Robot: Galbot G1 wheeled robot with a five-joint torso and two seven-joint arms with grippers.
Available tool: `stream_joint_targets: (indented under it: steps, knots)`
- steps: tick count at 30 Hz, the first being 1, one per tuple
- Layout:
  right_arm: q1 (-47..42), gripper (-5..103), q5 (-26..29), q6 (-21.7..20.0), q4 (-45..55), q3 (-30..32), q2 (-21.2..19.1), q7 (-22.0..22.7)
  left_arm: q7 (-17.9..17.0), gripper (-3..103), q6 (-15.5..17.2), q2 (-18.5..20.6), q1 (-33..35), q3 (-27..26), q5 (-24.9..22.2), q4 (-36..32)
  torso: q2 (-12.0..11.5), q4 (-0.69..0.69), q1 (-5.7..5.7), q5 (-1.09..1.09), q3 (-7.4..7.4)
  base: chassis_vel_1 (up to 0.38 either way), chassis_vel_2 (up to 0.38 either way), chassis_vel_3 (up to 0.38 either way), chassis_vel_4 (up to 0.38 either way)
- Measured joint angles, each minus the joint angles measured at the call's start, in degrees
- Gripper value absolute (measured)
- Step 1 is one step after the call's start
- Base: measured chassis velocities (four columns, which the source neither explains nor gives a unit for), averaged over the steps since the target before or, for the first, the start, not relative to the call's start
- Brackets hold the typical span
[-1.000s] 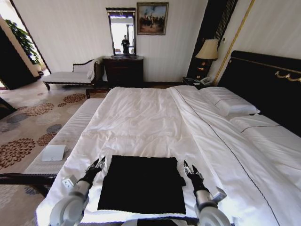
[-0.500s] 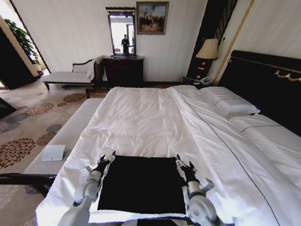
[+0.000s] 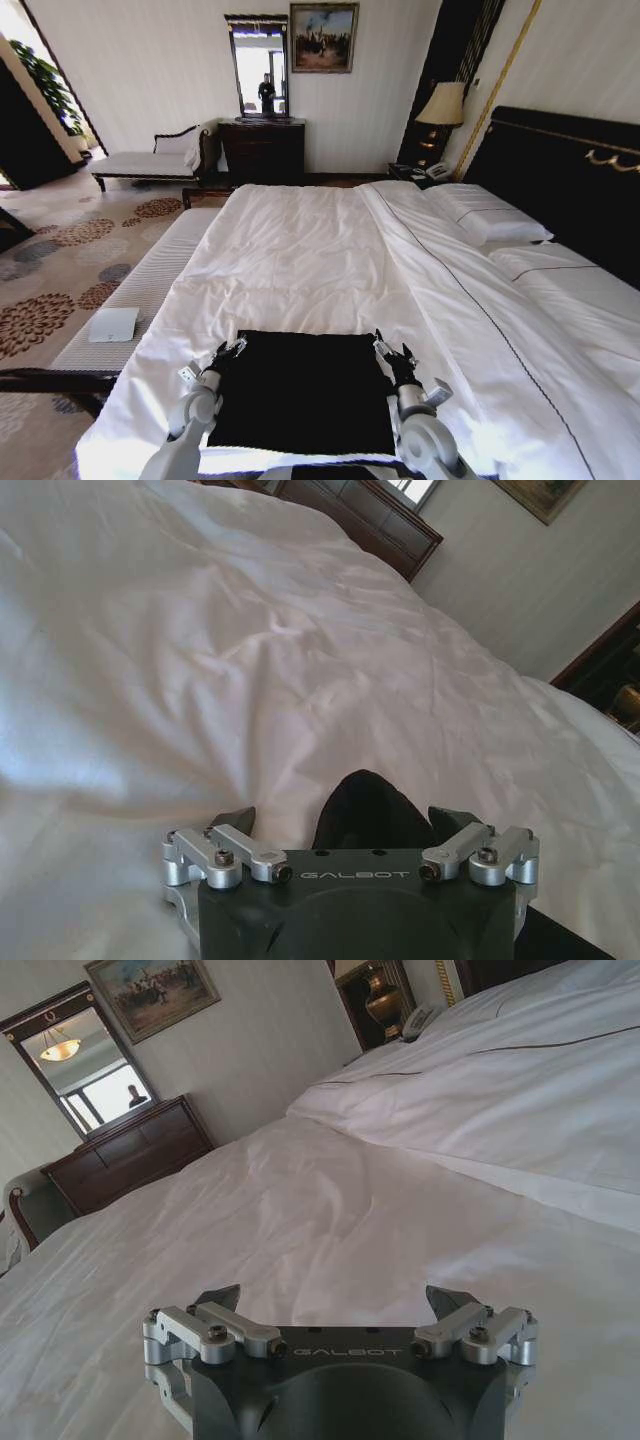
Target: Fold the clothes on the bed.
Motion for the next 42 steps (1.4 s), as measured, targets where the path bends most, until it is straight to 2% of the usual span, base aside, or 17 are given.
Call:
stream_joint_targets:
  steps: [3, 6, 7, 9, 12, 14, 16, 21, 23, 26, 27, 28, 34, 38, 39, 42]
  knots:
    - [0.0, 100, 0.0, 0.0, -0.2, 0.1, -0.1, 0.0, 0.1, 94, 0.0, -0.2, -0.4, 0.4, -0.3, 0.1, 0.0, 0.0, 0.0, 0.0, 0.0, 0.0, 0.0, 0.0, 0.0]
    - [0.0, 100, -0.1, 0.1, -0.3, 0.2, -0.1, 0.0, 0.1, 78, 0.0, -0.5, -1.0, 0.9, -0.5, 0.2, 0.0, -0.01, 0.0, -0.01, 0.0, 0.0, 0.0, 0.0, 0.0]
    - [0.0, 100, -0.1, 0.1, -0.3, 0.2, -0.1, 0.0, 0.1, 78, 0.0, -0.5, -1.0, 0.9, -0.5, 0.2, 0.0, -0.01, 0.0, -0.01, 0.0, 0.0, 0.0, 0.0, 0.0]
    - [0.1, 100, -0.1, 0.1, -0.5, 0.2, -0.2, 0.0, 0.1, 68, 0.0, -0.8, -1.4, 1.0, -0.5, 0.3, 0.0, -0.01, 0.0, -0.01, 0.0, 0.0, 0.0, 0.0, 0.0]
    - [0.3, 100, -0.1, 0.1, -0.7, 0.1, -0.2, 0.0, 0.0, 62, 0.0, -1.0, -1.6, 1.0, -0.5, 0.5, 0.0, -0.01, 0.0, -0.01, 0.0, 0.0, 0.0, 0.0, 0.0]
    - [0.6, 100, -0.1, 0.1, -0.8, 0.1, -0.2, 0.1, -0.3, 50, 0.0, -1.1, -1.7, 0.9, -0.5, 0.9, 0.0, -0.01, 0.0, -0.01, 0.0, 0.0, 0.0, 0.0, 0.0]
    - [0.7, 100, 0.0, 0.1, -0.9, 0.1, -0.2, 0.1, -0.5, 50, 0.0, -1.1, -1.7, 0.8, -0.5, 1.1, 0.0, 0.0, 0.0, -0.01, 0.0, 0.0, 0.0, 0.0, 0.0]
    - [1.2, 100, 0.3, 0.1, -2.2, 0.3, -1.0, 0.6, -1.1, 23, -0.5, -1.7, -1.8, 0.4, -0.6, 2.0, 0.0, 0.0, 0.0, -0.01, 0.0, 0.0, 0.0, 0.0, 0.0]
    - [1.3, 100, 0.4, 0.1, -2.4, 0.3, -1.0, 0.7, -1.1, 23, -0.5, -1.8, -1.8, 0.3, -0.6, 2.1, 0.0, -0.01, 0.0, -0.01, 0.0, 0.0, 0.0, 0.0, 0.0]
    - [2.9, 100, 1.0, 0.1, -3.8, 0.2, -1.1, 1.4, -1.3, 8, -0.7, -1.8, -3.2, 0.3, -1.1, 3.6, 0.0, 0.0, 0.0, -0.01, 0.0, 0.0, 0.0, 0.0, 0.0]
    - [2.9, 100, 1.0, 0.1, -3.8, 0.2, -1.1, 1.4, -1.3, 8, -0.7, -1.8, -3.2, 0.3, -1.1, 3.6, 0.0, 0.0, 0.0, -0.01, 0.0, 0.0, 0.0, 0.0, 0.0]
    - [3.3, 100, 1.1, 0.1, -4.2, 0.1, -1.1, 1.4, -1.3, 3, -0.7, -1.8, -3.6, 0.3, -1.3, 4.0, 0.0, -0.01, 0.0, -0.01, 0.0, 0.0, 0.0, 0.0, 0.0]
    - [6.0, 100, 3.3, -0.6, -7.7, -0.1, -2.6, -0.7, -1.7, 2, -0.7, -1.7, -6.1, 0.2, -2.5, 5.1, 0.0, -0.01, 0.0, -0.02, 0.0, 0.0, 0.0, 0.0, 0.0]
    - [7.8, 100, 7.5, -0.9, -10.9, 1.1, -5.0, -10.2, -1.9, 2, -0.5, -1.1, -7.0, -0.4, -4.0, 4.5, 0.0, -0.01, 0.01, -0.01, 0.01, 0.0, 0.0, 0.0, 0.0]
    - [7.8, 100, 7.5, -0.9, -10.9, 1.1, -5.0, -10.2, -1.9, 2, -0.5, -1.1, -7.0, -0.4, -4.0, 4.5, 0.0, -0.01, 0.01, -0.01, 0.01, 0.0, 0.0, 0.0, 0.0]
    - [8.7, 100, 11.4, -2.1, -12.7, 1.6, -6.4, -16.3, -2.0, 2, -0.4, -0.3, -6.6, -1.0, -4.9, 3.3, 0.0, -0.01, 0.01, -0.01, 0.0, 0.0, 0.0, 0.0, 0.0]
